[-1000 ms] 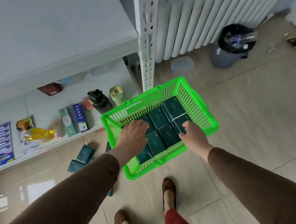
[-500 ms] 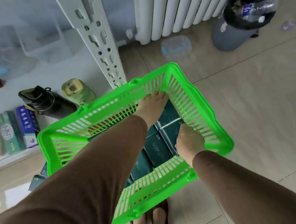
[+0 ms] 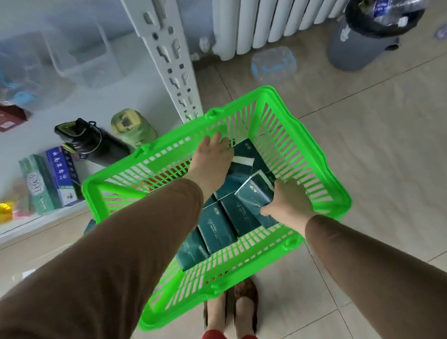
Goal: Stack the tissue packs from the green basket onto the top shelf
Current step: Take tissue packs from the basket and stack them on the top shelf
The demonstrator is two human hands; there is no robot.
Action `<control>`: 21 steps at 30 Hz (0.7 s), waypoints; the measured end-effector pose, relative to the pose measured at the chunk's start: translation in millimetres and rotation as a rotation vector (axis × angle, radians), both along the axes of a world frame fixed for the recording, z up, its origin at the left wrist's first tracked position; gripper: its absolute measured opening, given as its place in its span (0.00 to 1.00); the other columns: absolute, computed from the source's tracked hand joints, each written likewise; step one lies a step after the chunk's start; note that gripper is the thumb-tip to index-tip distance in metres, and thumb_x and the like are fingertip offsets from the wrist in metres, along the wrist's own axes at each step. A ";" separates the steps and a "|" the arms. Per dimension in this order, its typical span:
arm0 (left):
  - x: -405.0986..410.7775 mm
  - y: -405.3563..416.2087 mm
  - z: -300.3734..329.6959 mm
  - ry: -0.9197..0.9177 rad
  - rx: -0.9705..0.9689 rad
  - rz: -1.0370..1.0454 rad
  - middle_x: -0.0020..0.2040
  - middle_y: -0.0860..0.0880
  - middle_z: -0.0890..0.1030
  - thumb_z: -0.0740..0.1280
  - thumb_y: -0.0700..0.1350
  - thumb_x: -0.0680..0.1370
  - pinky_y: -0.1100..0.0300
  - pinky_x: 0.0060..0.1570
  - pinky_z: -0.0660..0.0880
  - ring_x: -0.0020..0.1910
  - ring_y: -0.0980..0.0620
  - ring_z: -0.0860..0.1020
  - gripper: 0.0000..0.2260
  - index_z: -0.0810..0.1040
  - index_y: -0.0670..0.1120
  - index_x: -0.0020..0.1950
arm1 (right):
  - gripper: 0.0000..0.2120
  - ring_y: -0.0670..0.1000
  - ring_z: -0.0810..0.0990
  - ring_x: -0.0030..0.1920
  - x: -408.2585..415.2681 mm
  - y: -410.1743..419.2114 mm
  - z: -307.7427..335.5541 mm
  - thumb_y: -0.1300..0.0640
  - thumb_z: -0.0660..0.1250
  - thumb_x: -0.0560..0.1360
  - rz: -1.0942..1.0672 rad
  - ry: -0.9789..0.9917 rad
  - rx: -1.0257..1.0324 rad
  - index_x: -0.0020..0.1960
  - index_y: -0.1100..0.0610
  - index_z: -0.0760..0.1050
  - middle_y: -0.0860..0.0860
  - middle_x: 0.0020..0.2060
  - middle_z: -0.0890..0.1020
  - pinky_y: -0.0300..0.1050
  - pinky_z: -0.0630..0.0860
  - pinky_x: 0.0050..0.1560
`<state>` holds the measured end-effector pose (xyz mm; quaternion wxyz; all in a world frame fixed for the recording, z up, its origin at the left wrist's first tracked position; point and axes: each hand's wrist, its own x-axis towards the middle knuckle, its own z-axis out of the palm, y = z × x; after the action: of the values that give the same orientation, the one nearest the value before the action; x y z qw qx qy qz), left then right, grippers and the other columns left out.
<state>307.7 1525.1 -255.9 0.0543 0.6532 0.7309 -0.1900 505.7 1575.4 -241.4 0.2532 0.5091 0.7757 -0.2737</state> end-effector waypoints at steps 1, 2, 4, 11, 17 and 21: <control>-3.8 -19.3 15.9 -0.056 0.022 0.087 0.65 0.47 0.72 0.70 0.55 0.72 0.48 0.59 0.68 0.65 0.43 0.67 0.25 0.72 0.49 0.67 | 0.27 0.57 0.79 0.52 1.4 -2.3 12.9 0.48 0.77 0.66 -0.044 0.094 -0.030 0.59 0.56 0.71 0.55 0.54 0.77 0.48 0.78 0.48; -8.2 -41.0 34.0 -0.110 0.044 0.182 0.64 0.47 0.72 0.70 0.58 0.73 0.47 0.57 0.70 0.64 0.43 0.69 0.28 0.69 0.50 0.69 | 0.25 0.54 0.81 0.46 3.0 -5.0 27.9 0.49 0.78 0.66 -0.084 0.193 -0.059 0.56 0.54 0.70 0.53 0.49 0.79 0.43 0.77 0.41; -16.7 -86.0 74.8 -0.231 0.099 0.368 0.62 0.47 0.73 0.69 0.60 0.73 0.47 0.50 0.74 0.61 0.42 0.72 0.29 0.65 0.52 0.70 | 0.21 0.43 0.80 0.36 4.4 -11.8 64.1 0.51 0.79 0.66 -0.135 0.364 -0.101 0.51 0.51 0.71 0.46 0.42 0.81 0.31 0.70 0.30; -57.8 -249.9 236.7 -0.498 0.388 0.756 0.55 0.41 0.77 0.75 0.53 0.71 0.48 0.49 0.71 0.55 0.39 0.74 0.28 0.69 0.45 0.65 | 0.27 0.49 0.80 0.49 -60.3 -84.5 219.6 0.60 0.79 0.66 -0.036 0.682 -0.159 0.60 0.50 0.69 0.47 0.50 0.81 0.33 0.73 0.45; -145.3 -417.9 347.1 -0.493 0.634 0.946 0.53 0.46 0.75 0.75 0.49 0.70 0.54 0.47 0.68 0.51 0.46 0.73 0.22 0.73 0.45 0.60 | 0.18 0.44 0.72 0.36 -183.4 -205.8 323.1 0.60 0.78 0.67 -0.018 0.910 -0.301 0.46 0.57 0.69 0.49 0.36 0.73 0.44 0.68 0.40; -218.1 -529.1 397.9 -0.464 0.734 0.997 0.56 0.48 0.70 0.76 0.46 0.70 0.56 0.51 0.66 0.55 0.46 0.71 0.22 0.75 0.45 0.61 | 0.16 0.41 0.82 0.40 -264.5 -300.5 369.1 0.56 0.77 0.70 0.009 1.028 -0.394 0.47 0.54 0.69 0.49 0.43 0.81 0.38 0.78 0.34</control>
<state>89.5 996.0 142.0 0.0658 0.2368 0.9324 0.2651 241.2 1274.9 127.6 -0.0666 0.2495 0.7357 -0.6262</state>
